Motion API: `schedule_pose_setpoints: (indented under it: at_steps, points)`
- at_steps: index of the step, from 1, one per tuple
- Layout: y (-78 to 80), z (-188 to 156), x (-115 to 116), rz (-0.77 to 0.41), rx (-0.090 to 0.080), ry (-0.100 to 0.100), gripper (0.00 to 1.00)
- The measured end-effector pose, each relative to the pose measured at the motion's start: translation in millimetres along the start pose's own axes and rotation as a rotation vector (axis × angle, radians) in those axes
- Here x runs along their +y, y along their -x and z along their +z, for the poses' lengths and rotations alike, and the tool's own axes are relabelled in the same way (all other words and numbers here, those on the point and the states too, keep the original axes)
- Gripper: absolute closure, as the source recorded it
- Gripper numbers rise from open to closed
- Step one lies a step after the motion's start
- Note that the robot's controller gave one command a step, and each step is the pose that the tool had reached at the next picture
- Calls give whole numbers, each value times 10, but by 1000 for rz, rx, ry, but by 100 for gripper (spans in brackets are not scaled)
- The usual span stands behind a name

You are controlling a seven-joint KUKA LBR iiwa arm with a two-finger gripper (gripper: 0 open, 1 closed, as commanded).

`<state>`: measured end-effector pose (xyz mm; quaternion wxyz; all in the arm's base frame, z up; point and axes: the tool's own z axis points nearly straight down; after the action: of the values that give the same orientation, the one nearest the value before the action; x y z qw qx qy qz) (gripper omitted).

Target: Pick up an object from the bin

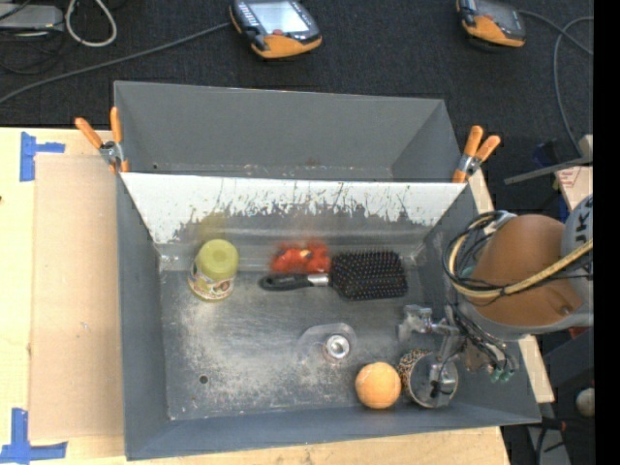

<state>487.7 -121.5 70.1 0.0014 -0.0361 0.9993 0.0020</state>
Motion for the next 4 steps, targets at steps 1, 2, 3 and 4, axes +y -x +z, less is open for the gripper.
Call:
schedule_pose_setpoints:
  at_steps: [1,2,3,4]
  points:
    - [-106,5,69,-58,-16,-3,100]
    - [-105,5,70,-59,-16,-3,100]
    - [86,-386,-19,-168,-10,-2,100]
    - [50,-476,19,-165,-13,-2,100]
